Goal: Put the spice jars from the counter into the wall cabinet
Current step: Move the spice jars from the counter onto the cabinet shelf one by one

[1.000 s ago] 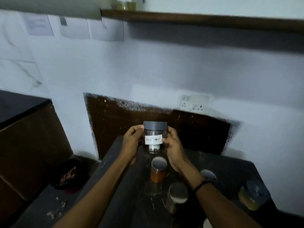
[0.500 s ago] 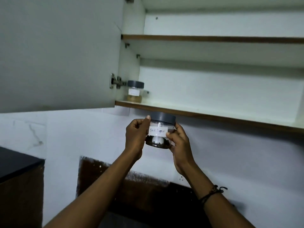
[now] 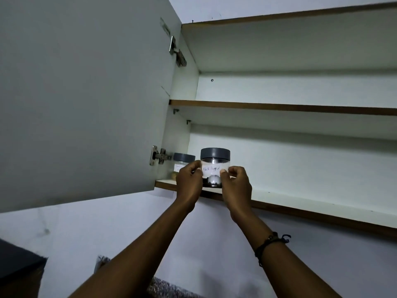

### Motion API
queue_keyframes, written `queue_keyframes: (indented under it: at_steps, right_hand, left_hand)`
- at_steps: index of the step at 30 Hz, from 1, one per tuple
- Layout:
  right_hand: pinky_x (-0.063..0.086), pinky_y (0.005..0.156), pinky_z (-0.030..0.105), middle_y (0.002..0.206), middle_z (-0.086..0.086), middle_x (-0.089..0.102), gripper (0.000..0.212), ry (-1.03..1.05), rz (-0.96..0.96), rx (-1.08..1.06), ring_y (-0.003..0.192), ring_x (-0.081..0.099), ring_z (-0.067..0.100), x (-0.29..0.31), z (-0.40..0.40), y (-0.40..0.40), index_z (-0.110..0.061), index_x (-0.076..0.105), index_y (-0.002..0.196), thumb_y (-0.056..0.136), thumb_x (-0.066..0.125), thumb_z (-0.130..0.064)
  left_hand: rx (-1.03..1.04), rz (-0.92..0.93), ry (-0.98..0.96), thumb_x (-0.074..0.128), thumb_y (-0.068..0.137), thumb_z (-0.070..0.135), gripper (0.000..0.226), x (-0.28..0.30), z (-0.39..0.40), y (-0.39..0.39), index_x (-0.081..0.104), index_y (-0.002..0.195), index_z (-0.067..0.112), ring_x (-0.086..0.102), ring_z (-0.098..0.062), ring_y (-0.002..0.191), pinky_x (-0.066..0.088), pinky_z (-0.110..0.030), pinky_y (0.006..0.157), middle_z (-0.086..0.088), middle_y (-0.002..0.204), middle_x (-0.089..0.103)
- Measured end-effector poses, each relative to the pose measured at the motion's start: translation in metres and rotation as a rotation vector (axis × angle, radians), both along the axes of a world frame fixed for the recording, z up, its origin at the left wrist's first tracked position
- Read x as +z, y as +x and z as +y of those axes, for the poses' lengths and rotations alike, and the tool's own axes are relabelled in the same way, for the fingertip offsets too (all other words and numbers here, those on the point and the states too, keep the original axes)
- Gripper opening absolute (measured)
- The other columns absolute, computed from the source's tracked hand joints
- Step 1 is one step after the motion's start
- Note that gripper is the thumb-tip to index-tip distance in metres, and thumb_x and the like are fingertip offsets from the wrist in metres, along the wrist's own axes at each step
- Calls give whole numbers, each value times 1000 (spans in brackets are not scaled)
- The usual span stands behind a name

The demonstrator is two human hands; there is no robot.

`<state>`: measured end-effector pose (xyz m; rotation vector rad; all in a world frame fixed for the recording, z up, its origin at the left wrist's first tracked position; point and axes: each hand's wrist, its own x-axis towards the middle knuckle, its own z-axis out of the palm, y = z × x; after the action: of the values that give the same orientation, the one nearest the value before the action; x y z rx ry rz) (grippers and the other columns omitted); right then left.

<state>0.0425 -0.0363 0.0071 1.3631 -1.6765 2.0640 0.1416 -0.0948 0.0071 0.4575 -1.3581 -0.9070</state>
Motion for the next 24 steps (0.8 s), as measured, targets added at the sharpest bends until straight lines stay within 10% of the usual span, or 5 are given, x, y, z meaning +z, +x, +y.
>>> queue_keyframes:
  at_steps: [3,7,13,21,24]
  right_hand:
    - [47,89,31,120,5,63,28,79,16,-37,107,58,22,8,-24,-8,-10,60,117,94,55,-26]
    - [40,75,25,118,17,62,26,241,125,-79,95,56,25,19,-55,-22,0,61,112,89,54,-9]
    - [47,79,29,121,17,62,36,411,222,25,107,60,32,36,-88,-33,1,60,116,82,68,-7]
    - [53,81,36,108,19,66,26,565,175,115,95,63,30,35,-104,-43,1,62,108,83,57,2]
    - [47,55,19,79,4,60,8,547,177,98,70,56,17,33,-96,-41,-8,58,82,82,59,0]
  left_hand:
    - [-2,-50,10,45,91,-2,60,8,-20,-5,72,67,46,65,-15,80,55,-37,77,23,70,70]
    - [-6,-193,-19,41,86,-7,40,18,-52,-14,73,100,12,67,-32,97,52,-35,78,-12,98,74]
    - [-5,-287,-32,51,90,-4,31,26,-91,-30,67,115,5,68,-31,102,57,-47,92,-16,111,72]
    - [79,-585,-18,44,88,1,25,28,-123,-39,62,106,0,63,-32,97,50,-31,69,-20,105,66]
    - [163,-579,-41,46,85,0,17,23,-116,-36,54,72,7,54,-27,78,33,-28,53,-11,77,58]
